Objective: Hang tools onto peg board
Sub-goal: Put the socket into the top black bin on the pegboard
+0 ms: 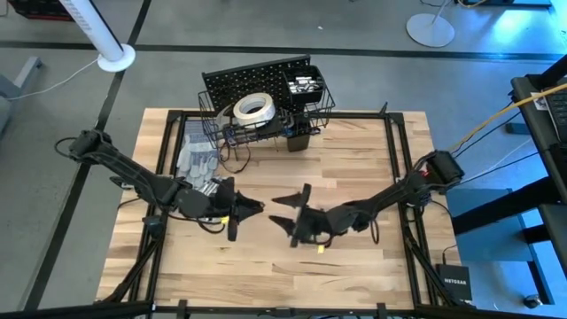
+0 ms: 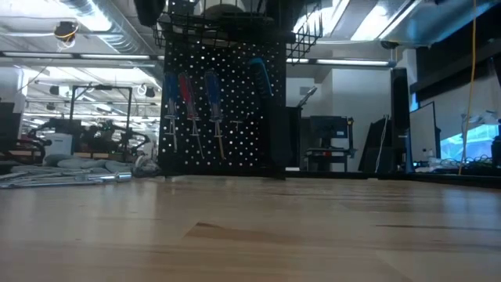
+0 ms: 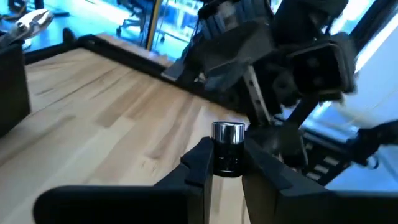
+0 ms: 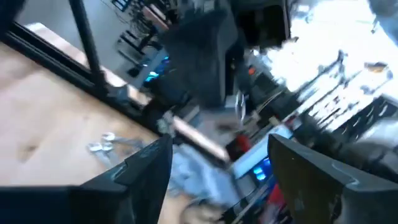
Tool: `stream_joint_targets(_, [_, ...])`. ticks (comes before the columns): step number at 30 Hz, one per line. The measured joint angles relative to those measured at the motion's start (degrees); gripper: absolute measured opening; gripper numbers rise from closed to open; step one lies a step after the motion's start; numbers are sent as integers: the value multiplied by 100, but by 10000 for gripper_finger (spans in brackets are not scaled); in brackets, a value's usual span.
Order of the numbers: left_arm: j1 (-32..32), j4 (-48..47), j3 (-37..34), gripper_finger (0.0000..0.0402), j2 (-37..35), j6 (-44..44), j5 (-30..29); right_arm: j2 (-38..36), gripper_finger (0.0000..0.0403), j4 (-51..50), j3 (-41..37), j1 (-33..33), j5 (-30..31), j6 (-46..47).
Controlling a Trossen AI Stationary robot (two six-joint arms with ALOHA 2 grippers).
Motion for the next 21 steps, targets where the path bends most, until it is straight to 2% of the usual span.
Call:
stream_joint_targets(6, [-16, 1824, -770, 53, -3, -25, 255, 293, 270, -31, 659, -157, -6, -642])
stream_joint_targets(10, [26, 2659, -1168, 53, -4, -146, 277, 452, 270, -37, 890, -234, -102, -1005])
stream_joint_targets(17, [51, 2881, -1212, 54, -2, -34, 279, 503, 268, -81, 1050, -353, -280, -1127])
stream_joint_targets(21, [60, 2885, -1212, 54, -4, -33, 269, 503, 235, -394, 1181, -427, -521, -1121])
